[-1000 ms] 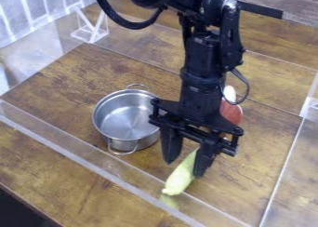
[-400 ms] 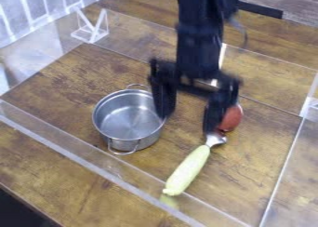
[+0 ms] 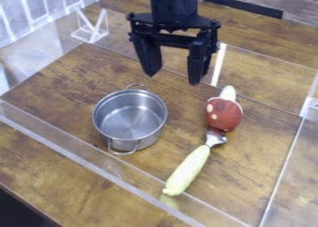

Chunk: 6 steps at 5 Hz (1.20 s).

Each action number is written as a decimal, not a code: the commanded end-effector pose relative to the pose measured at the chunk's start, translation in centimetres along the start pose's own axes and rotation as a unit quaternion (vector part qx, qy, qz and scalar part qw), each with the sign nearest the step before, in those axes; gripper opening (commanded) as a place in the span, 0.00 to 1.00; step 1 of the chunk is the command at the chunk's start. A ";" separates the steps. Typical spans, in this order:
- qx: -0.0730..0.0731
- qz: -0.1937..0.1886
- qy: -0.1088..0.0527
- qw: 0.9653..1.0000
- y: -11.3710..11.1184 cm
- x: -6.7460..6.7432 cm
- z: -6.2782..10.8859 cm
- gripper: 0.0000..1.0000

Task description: Move the green spoon to the right

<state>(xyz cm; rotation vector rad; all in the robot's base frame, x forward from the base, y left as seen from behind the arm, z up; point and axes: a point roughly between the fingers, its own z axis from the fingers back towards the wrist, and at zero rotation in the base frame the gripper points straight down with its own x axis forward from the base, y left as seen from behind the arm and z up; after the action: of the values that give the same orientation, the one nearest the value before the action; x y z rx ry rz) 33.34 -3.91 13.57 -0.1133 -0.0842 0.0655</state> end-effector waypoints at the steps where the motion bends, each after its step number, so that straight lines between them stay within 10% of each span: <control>1: 0.003 0.005 -0.056 0.998 0.9 0.8 2.6 1.00; 6: 0.017 0.014 -0.062 0.998 1.9 2.9 -0.2 1.00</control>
<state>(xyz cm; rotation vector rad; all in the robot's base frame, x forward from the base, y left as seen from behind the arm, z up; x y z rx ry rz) 35.73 -2.38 11.63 -0.0763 -0.1421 0.0947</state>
